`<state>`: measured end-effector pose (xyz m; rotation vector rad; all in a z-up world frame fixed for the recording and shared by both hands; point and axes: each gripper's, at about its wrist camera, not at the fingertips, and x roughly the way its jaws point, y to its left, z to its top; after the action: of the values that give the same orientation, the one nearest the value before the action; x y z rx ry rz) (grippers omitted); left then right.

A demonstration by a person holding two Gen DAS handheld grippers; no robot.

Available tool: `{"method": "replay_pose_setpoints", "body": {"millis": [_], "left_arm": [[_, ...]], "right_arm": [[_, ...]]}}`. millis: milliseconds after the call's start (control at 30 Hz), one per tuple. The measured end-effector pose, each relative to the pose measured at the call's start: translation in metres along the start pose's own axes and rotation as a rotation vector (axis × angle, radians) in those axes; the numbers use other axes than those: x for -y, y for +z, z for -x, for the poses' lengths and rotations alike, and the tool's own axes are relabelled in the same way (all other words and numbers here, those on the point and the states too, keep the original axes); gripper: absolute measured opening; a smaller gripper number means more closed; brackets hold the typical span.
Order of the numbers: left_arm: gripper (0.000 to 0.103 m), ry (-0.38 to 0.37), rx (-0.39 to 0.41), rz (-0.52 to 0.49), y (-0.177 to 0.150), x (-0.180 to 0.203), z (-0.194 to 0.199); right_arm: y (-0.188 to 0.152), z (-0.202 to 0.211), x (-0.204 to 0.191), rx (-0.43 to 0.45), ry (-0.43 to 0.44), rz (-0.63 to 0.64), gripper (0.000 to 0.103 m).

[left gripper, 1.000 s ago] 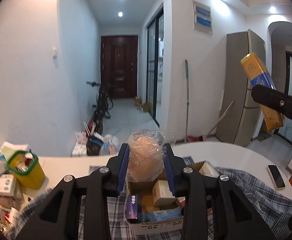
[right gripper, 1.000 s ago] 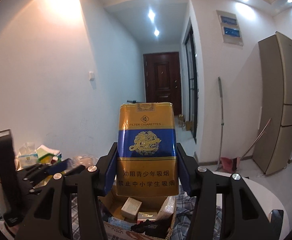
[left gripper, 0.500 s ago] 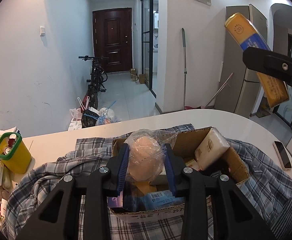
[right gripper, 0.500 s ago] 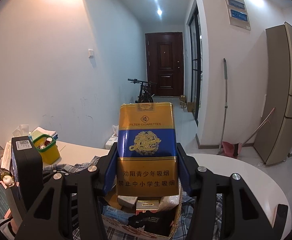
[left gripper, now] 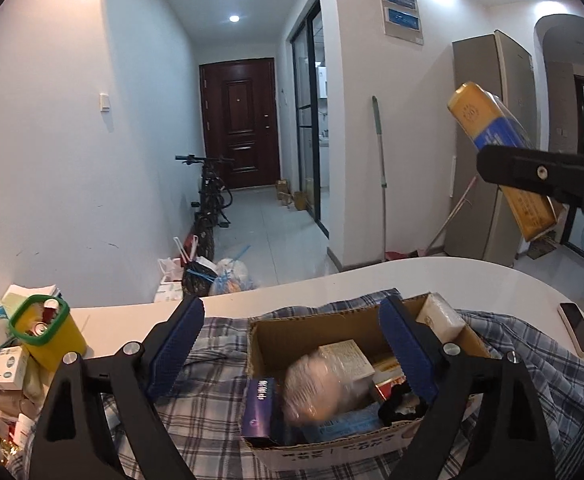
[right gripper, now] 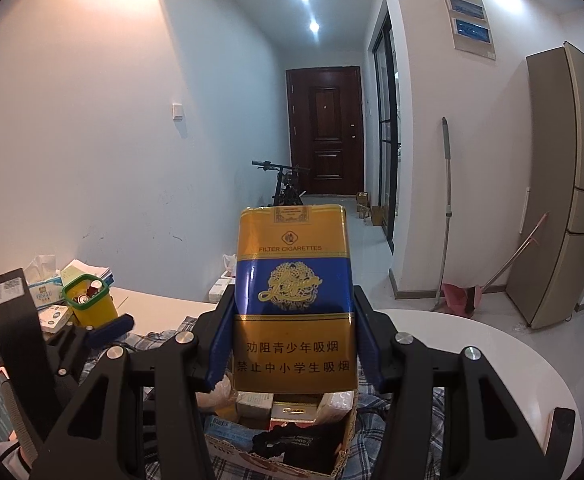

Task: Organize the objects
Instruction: 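Open the left gripper releasing the bun while the right gripper releases the cigarette pack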

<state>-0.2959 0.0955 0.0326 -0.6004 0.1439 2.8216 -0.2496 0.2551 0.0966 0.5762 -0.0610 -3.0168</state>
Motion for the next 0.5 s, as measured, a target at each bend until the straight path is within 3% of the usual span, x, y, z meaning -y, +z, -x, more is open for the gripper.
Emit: {"method": "replay_pose_setpoints", "body": {"millis": [167, 367, 500], "left_arm": [[0.091, 0.034, 0.029, 0.065, 0.004, -0.015, 0.004], [0.091, 0.046, -0.008, 0.121, 0.006, -0.029, -0.004], [0.091, 0.064, -0.058, 0.132, 0.004, -0.034, -0.015]], "right_arm": [[-0.001, -0.003, 0.0, -0.004, 0.0, -0.003, 0.052], [-0.009, -0.019, -0.007, -0.04, -0.002, 0.008, 0.053], [-0.025, -0.048, -0.011, -0.117, 0.01, -0.008, 0.053]]}}
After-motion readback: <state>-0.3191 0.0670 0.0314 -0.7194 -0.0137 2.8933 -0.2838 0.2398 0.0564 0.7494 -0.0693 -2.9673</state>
